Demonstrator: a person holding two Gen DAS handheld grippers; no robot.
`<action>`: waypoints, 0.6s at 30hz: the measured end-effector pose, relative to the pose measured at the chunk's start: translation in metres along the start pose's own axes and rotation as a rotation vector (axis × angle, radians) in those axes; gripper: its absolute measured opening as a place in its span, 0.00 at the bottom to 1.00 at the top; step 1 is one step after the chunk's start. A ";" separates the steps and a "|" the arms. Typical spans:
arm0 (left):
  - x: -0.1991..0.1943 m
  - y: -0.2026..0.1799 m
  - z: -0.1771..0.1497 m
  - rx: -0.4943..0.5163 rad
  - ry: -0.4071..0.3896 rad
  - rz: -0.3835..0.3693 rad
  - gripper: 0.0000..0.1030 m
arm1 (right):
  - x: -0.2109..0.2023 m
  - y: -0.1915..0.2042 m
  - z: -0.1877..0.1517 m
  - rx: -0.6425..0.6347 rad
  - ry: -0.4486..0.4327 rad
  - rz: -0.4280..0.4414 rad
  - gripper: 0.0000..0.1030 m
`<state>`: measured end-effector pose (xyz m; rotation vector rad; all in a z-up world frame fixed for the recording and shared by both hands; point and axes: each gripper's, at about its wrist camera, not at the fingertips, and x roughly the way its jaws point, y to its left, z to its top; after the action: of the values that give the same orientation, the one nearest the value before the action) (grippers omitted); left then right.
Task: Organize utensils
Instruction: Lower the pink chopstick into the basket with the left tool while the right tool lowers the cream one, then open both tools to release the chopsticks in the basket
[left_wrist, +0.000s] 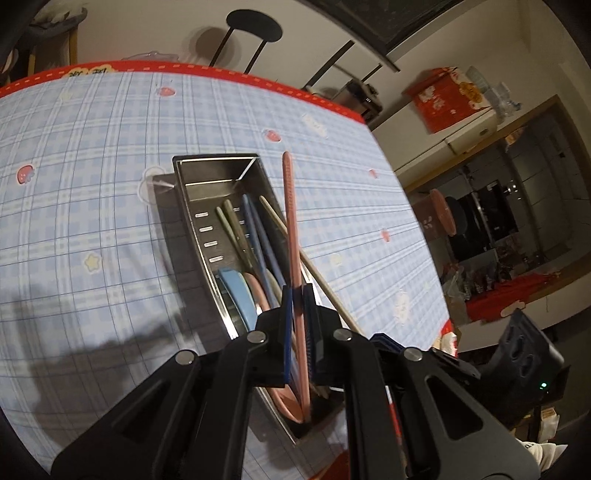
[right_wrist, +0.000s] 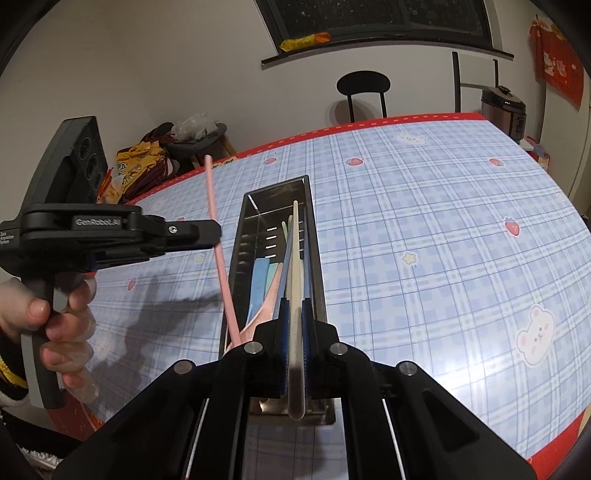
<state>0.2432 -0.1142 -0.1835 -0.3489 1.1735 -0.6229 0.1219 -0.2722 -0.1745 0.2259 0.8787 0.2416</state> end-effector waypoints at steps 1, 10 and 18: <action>0.004 0.001 0.002 -0.002 0.006 0.008 0.10 | 0.005 0.001 0.002 -0.002 0.005 0.000 0.07; 0.033 0.014 0.017 0.010 0.054 0.109 0.23 | 0.036 0.007 0.012 -0.020 0.050 -0.020 0.08; -0.013 0.018 0.025 0.052 -0.039 0.163 0.72 | 0.024 0.021 0.019 -0.079 0.044 -0.026 0.58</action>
<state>0.2678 -0.0938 -0.1747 -0.2178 1.1338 -0.5009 0.1489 -0.2473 -0.1745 0.1362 0.9129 0.2574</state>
